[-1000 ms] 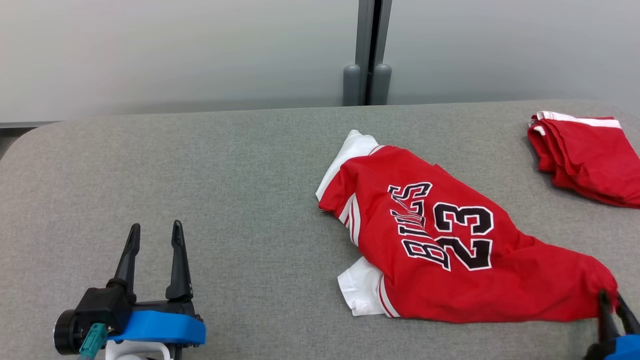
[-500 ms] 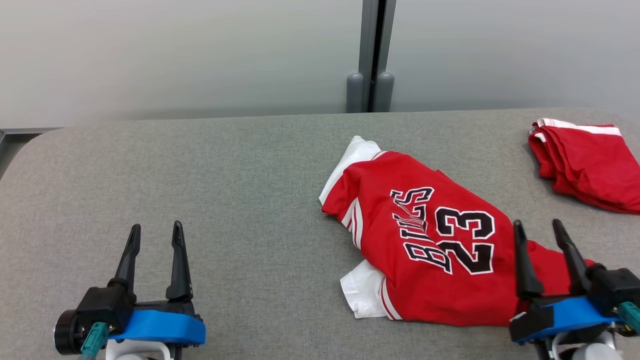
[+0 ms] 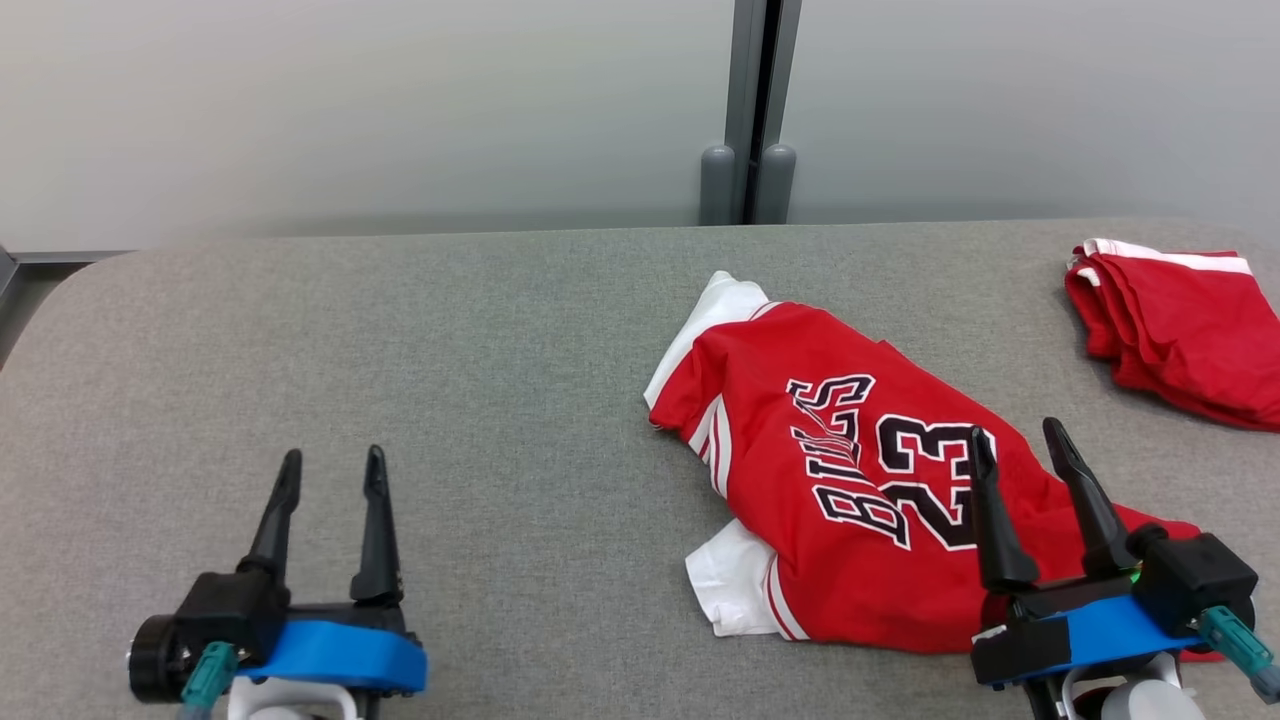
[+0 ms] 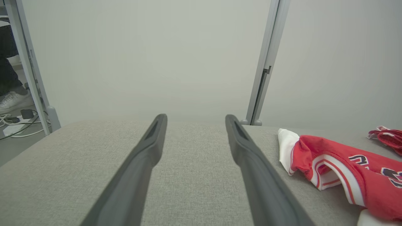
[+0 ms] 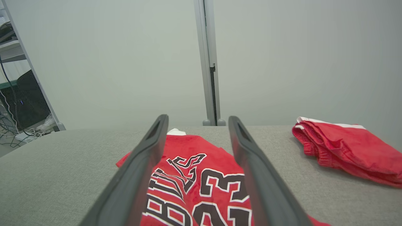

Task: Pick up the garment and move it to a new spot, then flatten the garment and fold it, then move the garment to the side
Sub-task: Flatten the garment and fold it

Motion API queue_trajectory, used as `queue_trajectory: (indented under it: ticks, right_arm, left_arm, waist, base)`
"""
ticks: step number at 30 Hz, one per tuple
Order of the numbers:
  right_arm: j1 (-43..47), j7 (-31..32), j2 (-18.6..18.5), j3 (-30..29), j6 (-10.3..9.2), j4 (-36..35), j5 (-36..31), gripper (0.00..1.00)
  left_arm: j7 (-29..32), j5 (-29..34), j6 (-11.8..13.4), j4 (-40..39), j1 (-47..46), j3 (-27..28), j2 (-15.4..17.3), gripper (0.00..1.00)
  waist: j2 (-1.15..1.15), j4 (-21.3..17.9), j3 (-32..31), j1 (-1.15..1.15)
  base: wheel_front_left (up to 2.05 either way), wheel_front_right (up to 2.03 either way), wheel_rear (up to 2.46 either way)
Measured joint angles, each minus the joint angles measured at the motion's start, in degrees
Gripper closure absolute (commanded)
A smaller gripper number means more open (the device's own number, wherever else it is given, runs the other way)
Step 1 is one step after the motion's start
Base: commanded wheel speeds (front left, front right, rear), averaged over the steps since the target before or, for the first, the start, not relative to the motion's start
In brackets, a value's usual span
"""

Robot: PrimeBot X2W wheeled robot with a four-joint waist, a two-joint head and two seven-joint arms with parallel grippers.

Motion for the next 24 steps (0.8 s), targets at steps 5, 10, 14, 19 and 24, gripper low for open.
queue_trajectory:
  ticks: [5,10,14,19,24]
  right_arm:
    - [-0.1,-0.1,0.0,-0.7,0.00,0.1,0.0,0.00]
    - [-0.6,-0.1,0.0,-0.7,0.00,0.2,-0.2,0.00]
    - [-1.0,-0.2,0.0,-1.0,0.00,0.4,-0.2,0.00]
    - [-1.3,-0.2,0.1,-1.3,0.00,0.7,-0.2,0.00]
    - [-1.6,-0.2,0.1,-1.3,0.00,1.0,-0.2,0.00]
  left_arm:
    - [0.0,0.9,-0.5,1.1,-3.2,-5.1,0.0,0.00]
    - [0.0,0.6,-0.6,4.5,-7.1,-13.2,0.1,0.00]
    - [0.9,-2.5,-0.8,8.3,-10.2,-22.4,1.2,0.00]
    - [3.8,-7.5,-0.9,12.7,-13.3,-31.0,3.8,0.00]
    - [5.4,-11.1,-0.9,16.9,-15.2,-37.7,5.5,0.00]
  waist:
    - [0.00,-0.1,0.3,0.00]
    - [0.00,-1.1,0.9,0.00]
    - [0.00,-2.2,1.5,0.00]
    - [0.00,-3.8,2.7,0.00]
    - [0.00,-5.4,3.7,0.00]
  base:
    - [0.00,0.00,0.00]
    - [0.00,0.00,0.00]
    - [0.00,0.00,0.00]
    - [0.00,0.00,0.00]
    - [0.00,0.00,0.00]
